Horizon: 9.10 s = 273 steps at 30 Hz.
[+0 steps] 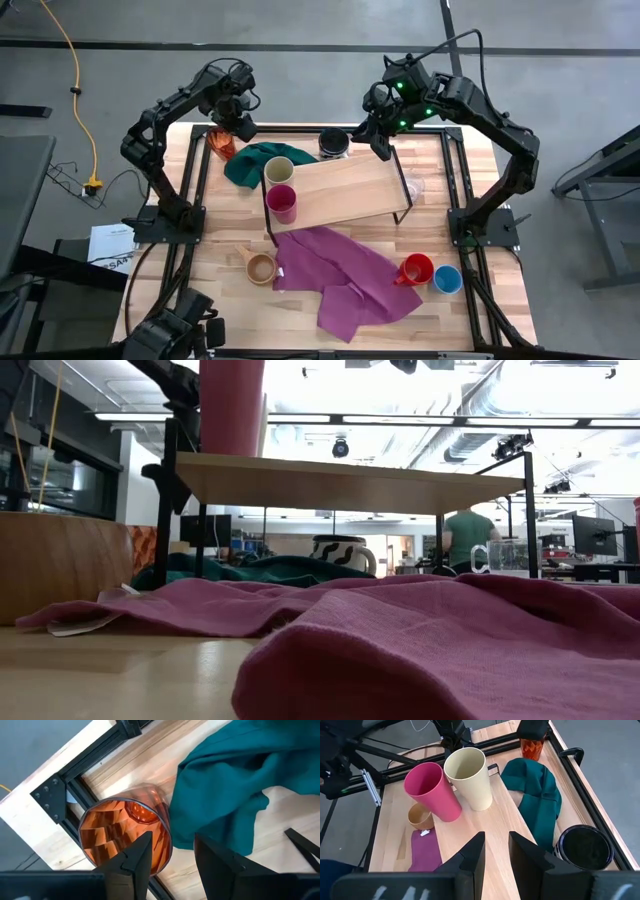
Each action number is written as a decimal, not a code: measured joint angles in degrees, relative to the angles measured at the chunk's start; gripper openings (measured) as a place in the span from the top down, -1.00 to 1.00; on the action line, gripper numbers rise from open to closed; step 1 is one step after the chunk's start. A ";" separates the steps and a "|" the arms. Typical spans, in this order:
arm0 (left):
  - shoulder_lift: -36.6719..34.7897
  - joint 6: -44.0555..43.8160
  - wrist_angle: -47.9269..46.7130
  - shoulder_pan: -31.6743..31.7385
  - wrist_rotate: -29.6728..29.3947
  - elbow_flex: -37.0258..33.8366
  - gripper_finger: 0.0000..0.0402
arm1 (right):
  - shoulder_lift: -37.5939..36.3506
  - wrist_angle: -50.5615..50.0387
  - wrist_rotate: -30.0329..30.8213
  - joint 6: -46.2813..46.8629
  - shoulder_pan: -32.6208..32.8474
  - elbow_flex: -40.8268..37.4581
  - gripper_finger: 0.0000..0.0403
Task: Stack small to large cups/mugs on shelf
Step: Put the red cup on the shelf
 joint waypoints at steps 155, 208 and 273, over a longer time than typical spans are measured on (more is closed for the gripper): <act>2.49 3.78 -11.16 -6.07 -2.90 25.11 1.00 | -2.05 -3.69 -6.39 -12.02 -0.08 0.00 0.61; 2.55 6.05 -5.52 -39.51 8.01 46.53 1.00 | -2.05 -0.11 -6.37 -8.78 -1.61 0.02 0.61; 11.36 11.23 -6.63 -45.00 15.00 46.49 1.00 | -2.75 3.45 -6.41 -8.93 -4.60 0.02 0.61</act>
